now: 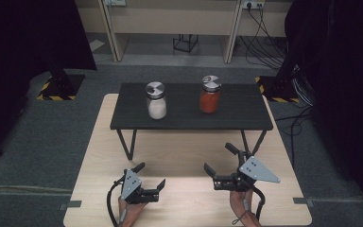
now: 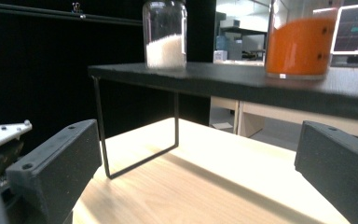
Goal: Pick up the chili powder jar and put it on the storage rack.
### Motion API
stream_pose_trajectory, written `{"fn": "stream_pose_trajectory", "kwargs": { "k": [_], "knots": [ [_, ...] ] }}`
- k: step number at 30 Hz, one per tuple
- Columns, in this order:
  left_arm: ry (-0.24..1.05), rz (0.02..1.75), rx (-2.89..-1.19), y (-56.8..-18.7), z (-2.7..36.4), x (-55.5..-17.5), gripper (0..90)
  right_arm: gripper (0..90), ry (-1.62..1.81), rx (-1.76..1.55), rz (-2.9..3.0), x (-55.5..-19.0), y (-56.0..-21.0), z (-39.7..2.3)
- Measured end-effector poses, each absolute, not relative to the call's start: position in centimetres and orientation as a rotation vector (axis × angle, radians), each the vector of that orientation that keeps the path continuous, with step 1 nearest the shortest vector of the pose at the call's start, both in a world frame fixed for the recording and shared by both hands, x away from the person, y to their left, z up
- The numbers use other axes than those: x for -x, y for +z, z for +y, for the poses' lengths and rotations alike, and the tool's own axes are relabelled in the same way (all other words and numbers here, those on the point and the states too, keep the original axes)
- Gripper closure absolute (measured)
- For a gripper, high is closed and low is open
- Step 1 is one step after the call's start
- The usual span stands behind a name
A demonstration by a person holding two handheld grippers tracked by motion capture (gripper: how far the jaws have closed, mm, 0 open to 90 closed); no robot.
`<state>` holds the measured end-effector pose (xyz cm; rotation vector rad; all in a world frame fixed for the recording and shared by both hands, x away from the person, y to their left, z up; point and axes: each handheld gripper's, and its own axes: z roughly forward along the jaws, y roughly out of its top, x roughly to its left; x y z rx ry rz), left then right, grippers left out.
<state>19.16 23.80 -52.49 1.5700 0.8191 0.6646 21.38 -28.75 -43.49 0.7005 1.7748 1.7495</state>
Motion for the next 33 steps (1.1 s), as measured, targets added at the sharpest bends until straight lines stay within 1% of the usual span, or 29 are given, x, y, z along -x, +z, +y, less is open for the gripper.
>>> {"fn": "stream_pose_trajectory", "kwargs": {
  "k": [13,33],
  "knots": [
    [0.663,0.822,-1.567,-52.5,23.8,-19.2,1.3,0.8,1.720,-0.702,1.834,-21.2,-46.6,-28.7],
    [0.663,0.824,-1.569,-52.5,23.8,-19.2,1.3,0.8,1.678,-0.738,1.915,-21.7,-48.7,-28.2]
  ]
}}
